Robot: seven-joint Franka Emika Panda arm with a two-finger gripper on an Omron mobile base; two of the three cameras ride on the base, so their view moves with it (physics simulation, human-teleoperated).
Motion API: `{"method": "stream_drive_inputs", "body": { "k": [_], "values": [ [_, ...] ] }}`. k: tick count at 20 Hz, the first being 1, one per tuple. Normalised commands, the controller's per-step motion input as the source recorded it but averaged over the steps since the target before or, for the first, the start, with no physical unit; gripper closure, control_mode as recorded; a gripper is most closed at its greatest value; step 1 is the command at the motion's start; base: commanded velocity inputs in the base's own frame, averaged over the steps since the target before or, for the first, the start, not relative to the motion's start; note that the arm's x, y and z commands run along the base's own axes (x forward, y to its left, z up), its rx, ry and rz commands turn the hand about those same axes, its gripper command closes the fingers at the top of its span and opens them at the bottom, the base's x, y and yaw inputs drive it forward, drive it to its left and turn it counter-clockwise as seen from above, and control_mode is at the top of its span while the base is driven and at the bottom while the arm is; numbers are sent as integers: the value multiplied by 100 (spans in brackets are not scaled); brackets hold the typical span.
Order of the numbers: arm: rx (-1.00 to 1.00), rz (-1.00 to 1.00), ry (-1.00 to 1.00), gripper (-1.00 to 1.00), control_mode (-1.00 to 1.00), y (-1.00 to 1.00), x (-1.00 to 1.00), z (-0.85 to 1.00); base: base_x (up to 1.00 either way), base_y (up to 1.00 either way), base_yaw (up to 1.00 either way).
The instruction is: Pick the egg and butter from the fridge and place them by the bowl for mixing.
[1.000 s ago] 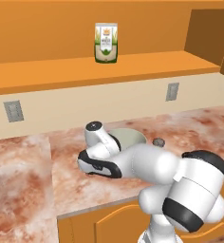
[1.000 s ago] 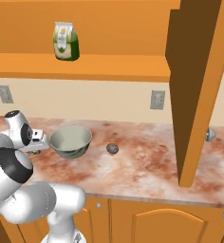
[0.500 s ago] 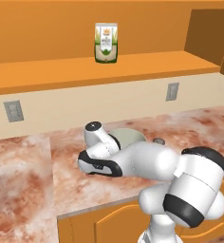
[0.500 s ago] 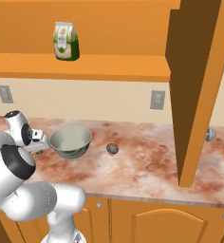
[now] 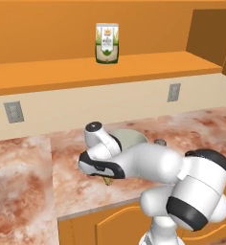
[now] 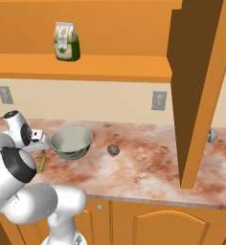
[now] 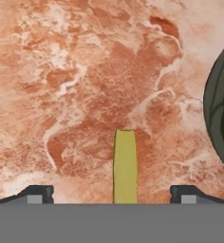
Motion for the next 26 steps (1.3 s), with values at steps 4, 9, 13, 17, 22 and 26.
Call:
{"method": "stream_drive_inputs", "body": {
  "k": [4, 9, 13, 17, 22, 26],
  "values": [
    [-1, 0, -4, -100, -100, 0, -28, 41, 0, 0, 0],
    [0, 0, 0, -100, -100, -15, -57, 59, 0, 0, 0],
    [0, 0, 0, -100, -100, -49, -56, 61, 0, 0, 0],
    [0, -3, -3, -100, -100, -85, -49, 53, 0, 0, 0],
    [2, -5, -4, -100, -100, -100, -57, 36, 0, 0, 0],
    [8, -12, -1, -100, -100, -100, -68, 45, 0, 0, 0]
  ]
}}
